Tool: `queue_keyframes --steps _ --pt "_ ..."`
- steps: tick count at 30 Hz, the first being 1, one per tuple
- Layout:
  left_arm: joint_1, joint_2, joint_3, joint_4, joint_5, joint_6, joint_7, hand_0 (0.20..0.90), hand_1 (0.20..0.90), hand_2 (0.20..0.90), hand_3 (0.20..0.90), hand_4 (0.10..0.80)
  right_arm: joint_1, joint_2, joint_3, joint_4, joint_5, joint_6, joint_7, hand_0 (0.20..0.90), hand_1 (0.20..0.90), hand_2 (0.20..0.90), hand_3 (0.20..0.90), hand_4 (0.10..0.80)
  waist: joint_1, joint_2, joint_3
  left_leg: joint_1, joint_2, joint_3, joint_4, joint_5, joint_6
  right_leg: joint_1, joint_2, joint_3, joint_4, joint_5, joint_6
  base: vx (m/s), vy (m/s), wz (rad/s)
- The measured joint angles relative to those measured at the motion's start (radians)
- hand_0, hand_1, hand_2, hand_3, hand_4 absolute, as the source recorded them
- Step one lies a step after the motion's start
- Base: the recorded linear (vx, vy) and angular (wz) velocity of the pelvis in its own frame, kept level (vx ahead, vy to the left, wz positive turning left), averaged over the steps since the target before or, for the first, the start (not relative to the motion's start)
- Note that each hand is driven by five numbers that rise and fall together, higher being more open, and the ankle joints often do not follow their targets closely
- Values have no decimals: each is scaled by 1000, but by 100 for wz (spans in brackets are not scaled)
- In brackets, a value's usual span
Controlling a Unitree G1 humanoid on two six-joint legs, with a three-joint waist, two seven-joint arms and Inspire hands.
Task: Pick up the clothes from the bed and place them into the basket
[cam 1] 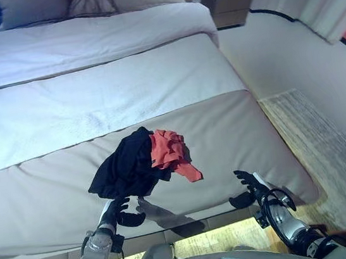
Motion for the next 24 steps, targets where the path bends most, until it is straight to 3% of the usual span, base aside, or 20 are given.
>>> queue_keyframes --steps 2,3,5,7,8,13,15,18,24 --pt "23 7 29 0 -3 0 24 900 900 900 900 800 -1 -1 -1 3 -23 0 -7 900 900 900 900 800 17 -54 -6 12 -14 -2 0 -9 -13 57 0 -9 -81 87 -30 197 -139 72" --pt "59 7 53 -1 -1 -2 32 900 900 900 900 800 -13 -7 -2 2 -42 -2 -17 900 900 900 900 800 43 -69 -14 12 8 17 0 -21 -30 80 21 -29 -115 90 -34 159 -94 39" --pt "106 8 63 3 10 1 30 900 900 900 900 800 -31 -23 -4 -1 -60 -2 -32 900 900 900 900 800 60 -80 -7 14 32 41 10 -24 -37 92 37 -47 -116 90 -37 22 -81 24" --pt "151 5 61 4 11 -1 29 900 900 900 900 800 -73 -54 -3 -1 -57 11 -34 900 900 900 900 800 98 -88 8 -27 44 29 54 -15 -78 83 52 -66 -116 85 -46 -130 -112 25" --pt "151 5 61 9 11 -1 28 900 900 900 900 800 -104 -71 -3 4 -57 17 -35 900 900 900 900 800 109 -92 23 -58 45 18 77 -18 -86 71 57 -77 -116 84 -46 -165 -147 35" --pt "67 34 56 19 8 -23 2 900 900 900 900 800 -375 -141 0 72 -26 41 -59 900 900 900 900 800 181 -72 152 -205 66 -41 167 -6 -142 -8 91 -146 -98 84 -58 -38 -132 39" --pt "31 66 55 8 8 -51 0 900 900 900 900 800 -475 -149 1 95 -13 35 -68 900 900 900 900 800 212 -53 218 -229 75 -65 211 -27 -170 -23 94 -170 -41 51 -96 62 -54 33" --pt "4 106 57 -5 3 -68 0 900 900 900 900 800 -563 -152 2 102 -5 13 -73 900 900 900 900 800 263 -41 269 -276 81 -80 250 -44 -171 -86 82 -184 64 -7 -107 93 -18 18" --pt "-2 112 62 -35 -22 -76 -8 900 900 900 900 800 -649 -153 1 141 32 12 -75 900 900 900 900 800 301 -8 342 -337 36 -115 318 -56 -152 -181 2 -206 259 -92 -108 47 49 19"
